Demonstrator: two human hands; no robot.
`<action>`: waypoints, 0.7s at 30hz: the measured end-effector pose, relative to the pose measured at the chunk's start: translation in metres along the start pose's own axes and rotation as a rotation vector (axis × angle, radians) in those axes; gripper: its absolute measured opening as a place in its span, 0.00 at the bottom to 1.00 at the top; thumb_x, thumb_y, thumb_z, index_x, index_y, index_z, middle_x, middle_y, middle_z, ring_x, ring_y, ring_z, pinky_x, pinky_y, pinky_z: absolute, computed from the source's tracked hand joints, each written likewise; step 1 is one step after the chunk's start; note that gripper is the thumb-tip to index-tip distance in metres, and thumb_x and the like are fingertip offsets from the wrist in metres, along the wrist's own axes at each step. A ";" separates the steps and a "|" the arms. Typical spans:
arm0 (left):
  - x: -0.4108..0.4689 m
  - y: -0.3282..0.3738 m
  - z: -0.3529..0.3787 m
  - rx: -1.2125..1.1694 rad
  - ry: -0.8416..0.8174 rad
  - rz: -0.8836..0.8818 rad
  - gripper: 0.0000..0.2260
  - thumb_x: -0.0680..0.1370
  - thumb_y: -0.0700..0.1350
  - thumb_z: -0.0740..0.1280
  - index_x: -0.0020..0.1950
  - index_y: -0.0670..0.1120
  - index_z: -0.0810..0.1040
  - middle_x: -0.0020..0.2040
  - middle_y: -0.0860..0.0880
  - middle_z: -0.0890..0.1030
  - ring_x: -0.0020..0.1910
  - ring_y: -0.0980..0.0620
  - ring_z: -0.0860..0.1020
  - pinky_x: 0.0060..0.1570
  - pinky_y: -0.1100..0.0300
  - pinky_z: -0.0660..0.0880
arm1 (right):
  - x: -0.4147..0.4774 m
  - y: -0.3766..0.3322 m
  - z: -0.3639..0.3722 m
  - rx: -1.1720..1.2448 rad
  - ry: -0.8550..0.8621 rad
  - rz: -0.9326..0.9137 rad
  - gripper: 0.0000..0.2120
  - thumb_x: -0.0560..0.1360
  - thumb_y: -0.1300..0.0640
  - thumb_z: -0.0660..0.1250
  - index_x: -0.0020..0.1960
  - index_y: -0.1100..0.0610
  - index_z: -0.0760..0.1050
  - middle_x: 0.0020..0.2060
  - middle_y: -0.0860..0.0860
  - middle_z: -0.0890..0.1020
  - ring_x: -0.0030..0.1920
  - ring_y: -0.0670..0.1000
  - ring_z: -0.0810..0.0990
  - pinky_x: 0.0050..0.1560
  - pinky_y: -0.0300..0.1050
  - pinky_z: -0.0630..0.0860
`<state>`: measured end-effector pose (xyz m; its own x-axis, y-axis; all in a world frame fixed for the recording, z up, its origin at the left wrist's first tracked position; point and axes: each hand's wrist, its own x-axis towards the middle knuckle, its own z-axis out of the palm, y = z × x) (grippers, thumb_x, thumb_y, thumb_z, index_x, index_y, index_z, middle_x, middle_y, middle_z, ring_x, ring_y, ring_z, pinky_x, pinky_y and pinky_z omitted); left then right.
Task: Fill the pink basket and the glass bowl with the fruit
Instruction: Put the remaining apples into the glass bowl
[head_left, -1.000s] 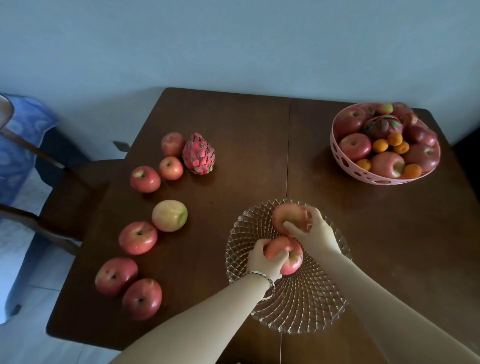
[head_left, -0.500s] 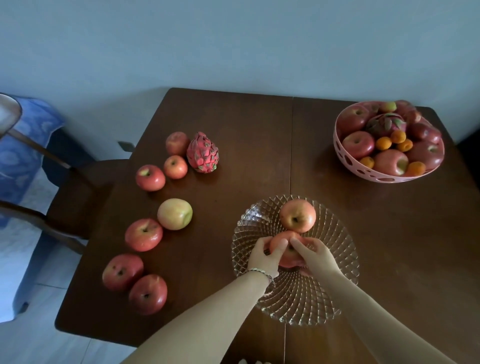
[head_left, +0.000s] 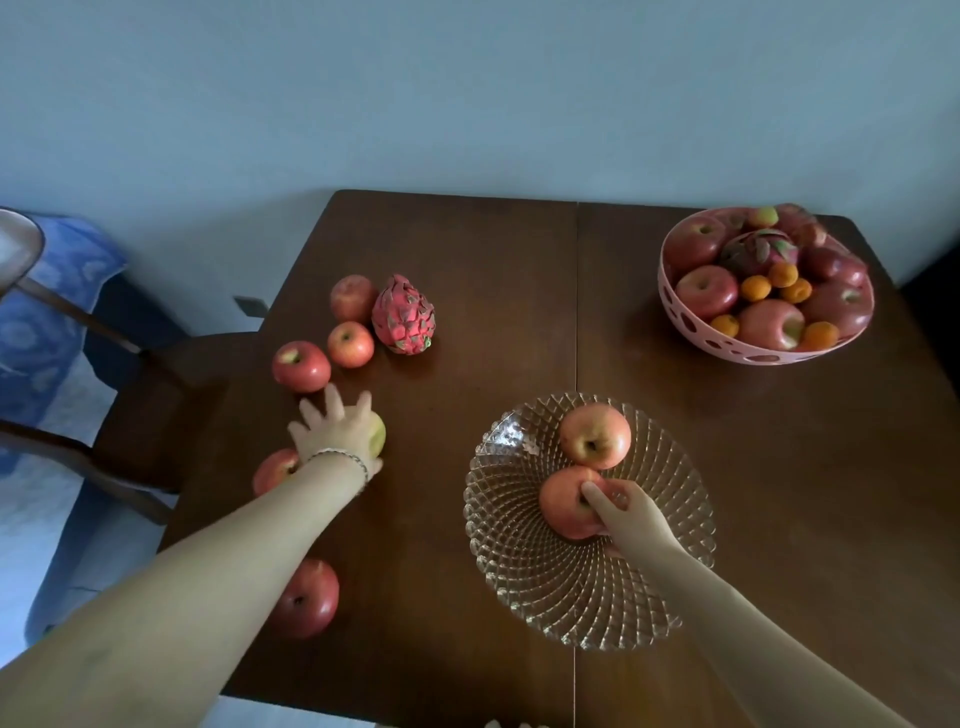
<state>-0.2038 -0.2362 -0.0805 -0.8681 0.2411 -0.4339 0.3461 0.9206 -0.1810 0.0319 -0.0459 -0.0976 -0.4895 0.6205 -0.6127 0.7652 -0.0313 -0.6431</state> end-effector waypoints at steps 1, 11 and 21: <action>0.002 -0.003 0.001 -0.035 -0.039 -0.006 0.37 0.72 0.54 0.70 0.74 0.57 0.52 0.73 0.43 0.58 0.69 0.37 0.64 0.65 0.46 0.65 | -0.001 0.000 -0.001 -0.009 0.004 -0.003 0.24 0.76 0.47 0.64 0.66 0.59 0.68 0.53 0.54 0.75 0.51 0.54 0.79 0.53 0.57 0.79; -0.089 0.055 -0.013 -1.055 -0.082 0.515 0.30 0.55 0.62 0.73 0.55 0.65 0.69 0.54 0.61 0.75 0.54 0.60 0.75 0.53 0.65 0.72 | -0.005 0.002 -0.004 0.080 0.081 0.032 0.19 0.71 0.47 0.71 0.53 0.58 0.69 0.37 0.53 0.81 0.27 0.47 0.79 0.30 0.38 0.76; -0.135 0.120 -0.001 -0.979 -0.135 0.656 0.33 0.65 0.53 0.76 0.67 0.58 0.66 0.60 0.59 0.72 0.57 0.61 0.70 0.56 0.69 0.65 | -0.032 -0.007 -0.027 0.711 -0.289 0.099 0.25 0.70 0.37 0.62 0.58 0.52 0.74 0.52 0.56 0.82 0.47 0.53 0.84 0.44 0.49 0.82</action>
<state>-0.0456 -0.1578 -0.0425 -0.5615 0.7741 -0.2923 0.2409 0.4908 0.8373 0.0537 -0.0445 -0.0613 -0.5975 0.3622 -0.7154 0.4068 -0.6319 -0.6597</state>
